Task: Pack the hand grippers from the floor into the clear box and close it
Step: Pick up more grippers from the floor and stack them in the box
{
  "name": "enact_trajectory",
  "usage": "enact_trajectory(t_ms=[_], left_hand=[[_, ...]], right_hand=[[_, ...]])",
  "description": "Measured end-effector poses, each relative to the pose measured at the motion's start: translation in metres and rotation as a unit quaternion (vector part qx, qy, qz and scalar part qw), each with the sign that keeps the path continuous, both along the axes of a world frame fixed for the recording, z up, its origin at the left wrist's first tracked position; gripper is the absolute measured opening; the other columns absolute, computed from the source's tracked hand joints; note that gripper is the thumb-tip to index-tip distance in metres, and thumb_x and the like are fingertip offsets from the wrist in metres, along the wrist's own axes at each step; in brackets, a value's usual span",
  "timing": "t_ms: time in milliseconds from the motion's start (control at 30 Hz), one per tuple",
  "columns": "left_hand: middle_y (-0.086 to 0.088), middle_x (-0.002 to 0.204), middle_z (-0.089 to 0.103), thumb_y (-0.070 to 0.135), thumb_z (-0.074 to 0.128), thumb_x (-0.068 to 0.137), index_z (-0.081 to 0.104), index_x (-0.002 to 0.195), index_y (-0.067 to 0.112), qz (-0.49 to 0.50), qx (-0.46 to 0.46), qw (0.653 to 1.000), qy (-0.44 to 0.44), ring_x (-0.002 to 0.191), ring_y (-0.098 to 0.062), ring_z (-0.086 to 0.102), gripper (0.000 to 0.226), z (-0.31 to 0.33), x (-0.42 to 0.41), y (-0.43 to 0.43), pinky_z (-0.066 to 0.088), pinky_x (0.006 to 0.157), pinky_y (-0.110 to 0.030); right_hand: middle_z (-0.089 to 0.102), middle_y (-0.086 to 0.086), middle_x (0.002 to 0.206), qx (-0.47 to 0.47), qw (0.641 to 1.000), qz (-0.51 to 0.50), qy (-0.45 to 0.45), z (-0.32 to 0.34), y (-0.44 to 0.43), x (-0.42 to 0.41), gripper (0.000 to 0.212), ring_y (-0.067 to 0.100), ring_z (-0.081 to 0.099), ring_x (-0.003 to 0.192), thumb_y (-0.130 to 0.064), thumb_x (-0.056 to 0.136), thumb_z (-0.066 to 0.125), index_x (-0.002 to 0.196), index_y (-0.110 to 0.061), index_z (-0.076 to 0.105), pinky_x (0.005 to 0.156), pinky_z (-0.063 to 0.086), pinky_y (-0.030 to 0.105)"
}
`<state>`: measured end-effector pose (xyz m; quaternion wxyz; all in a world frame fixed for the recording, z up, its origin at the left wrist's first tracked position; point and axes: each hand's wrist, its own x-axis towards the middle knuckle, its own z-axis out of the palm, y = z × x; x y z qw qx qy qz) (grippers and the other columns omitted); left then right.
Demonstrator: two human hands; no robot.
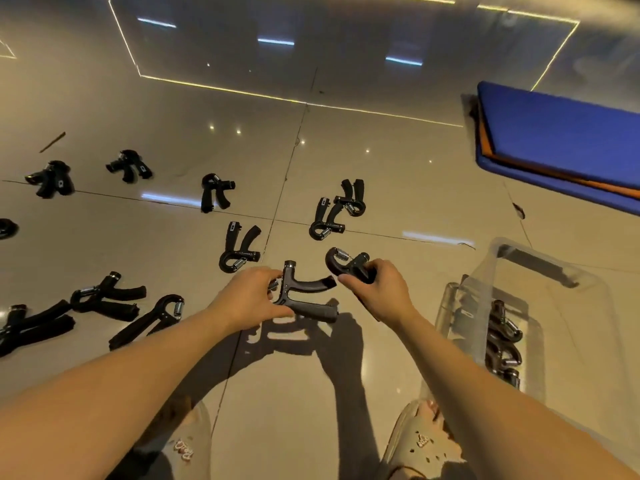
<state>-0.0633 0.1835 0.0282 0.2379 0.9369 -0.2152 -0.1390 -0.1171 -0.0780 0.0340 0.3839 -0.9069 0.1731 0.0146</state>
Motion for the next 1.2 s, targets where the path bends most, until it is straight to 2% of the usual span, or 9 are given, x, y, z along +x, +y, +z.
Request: enact_trajectory(t_ms=[167,267,400,500,633,767,933,1100,1200], left_hand=[[0.005,0.124,0.063,0.061,0.083,0.066,0.054,0.14,0.023,-0.103,0.009,0.994,-0.035,0.105,-0.008,0.057,0.088,0.094,-0.005,-0.047,0.049,0.09,-0.025],[0.005,0.126,0.062,0.055,0.087,0.066,0.056,0.138,0.023,-0.156,0.008,0.987,-0.04,0.108,-0.009,0.058,0.085,0.144,-0.019,-0.073,0.047,0.089,-0.021],[0.008,0.122,0.062,0.049,0.088,0.067,0.058,0.135,0.021,-0.206,0.001,0.977,-0.058,0.112,-0.012,0.06,0.08,0.199,-0.044,-0.102,0.044,0.084,-0.015],[0.016,0.101,0.062,0.045,0.089,0.069,0.063,0.13,0.021,-0.238,-0.006,0.969,-0.065,0.09,-0.005,0.063,0.071,0.232,-0.067,-0.125,0.043,0.068,-0.01],[0.003,0.121,0.066,0.041,0.089,0.071,0.059,0.137,0.019,-0.266,-0.024,0.96,-0.082,0.109,-0.012,0.061,0.076,0.269,-0.095,-0.155,0.049,0.088,-0.021],[-0.002,0.133,0.063,0.038,0.089,0.072,0.059,0.139,0.018,-0.277,-0.042,0.957,-0.078,0.123,-0.019,0.059,0.076,0.288,-0.113,-0.175,0.047,0.093,-0.024],[-0.003,0.137,0.062,0.037,0.089,0.072,0.058,0.139,0.019,-0.281,-0.071,0.955,-0.066,0.126,-0.018,0.056,0.076,0.283,-0.126,-0.193,0.044,0.094,-0.023],[0.003,0.133,0.06,0.037,0.091,0.068,0.055,0.139,0.019,-0.28,-0.116,0.952,-0.042,0.114,-0.011,0.056,0.081,0.277,-0.132,-0.227,0.046,0.089,-0.02],[0.01,0.12,0.059,0.034,0.093,0.066,0.056,0.136,0.021,-0.272,-0.172,0.947,-0.002,0.102,-0.004,0.057,0.079,0.281,-0.13,-0.247,0.043,0.077,-0.011]], right_hand=[[0.063,0.007,0.073,0.097,0.995,0.011,-0.03,0.098,-0.034,-0.018,0.048,0.017,0.059,0.066,-0.054,0.082,0.076,0.08,-0.009,0.058,0.063,0.048,0.036],[0.065,0.001,0.074,0.096,0.994,0.028,-0.034,0.141,-0.048,-0.048,0.048,0.007,0.062,0.062,-0.054,0.081,0.077,0.087,-0.01,0.062,0.054,0.047,0.019],[0.067,0.0,0.079,0.116,0.991,0.008,-0.062,0.177,-0.07,-0.098,0.047,0.002,0.066,0.064,-0.056,0.081,0.075,0.09,-0.013,0.06,0.056,0.05,0.017],[0.068,0.004,0.079,0.146,0.986,-0.004,-0.083,0.2,-0.087,-0.133,0.046,0.005,0.067,0.066,-0.056,0.082,0.074,0.085,-0.013,0.061,0.063,0.053,0.023],[0.069,0.003,0.078,0.151,0.983,-0.031,-0.102,0.23,-0.108,-0.175,0.047,-0.001,0.065,0.06,-0.06,0.082,0.073,0.082,-0.013,0.064,0.053,0.048,0.012],[0.075,0.01,0.089,0.156,0.979,-0.054,-0.12,0.25,-0.12,-0.203,0.063,0.01,0.074,0.074,-0.058,0.083,0.072,0.097,0.003,0.064,0.059,0.051,0.016],[0.074,0.017,0.097,0.149,0.977,-0.078,-0.132,0.256,-0.129,-0.225,0.046,0.019,0.076,0.08,-0.056,0.084,0.073,0.084,-0.012,0.06,0.061,0.054,0.019],[0.073,0.012,0.086,0.148,0.968,-0.144,-0.143,0.257,-0.147,-0.239,0.046,0.012,0.072,0.07,-0.059,0.083,0.072,0.081,-0.014,0.059,0.055,0.051,0.016],[0.073,0.012,0.086,0.147,0.962,-0.185,-0.138,0.262,-0.162,-0.24,0.056,0.015,0.072,0.072,-0.065,0.083,0.067,0.088,-0.009,0.064,0.061,0.051,0.024]])
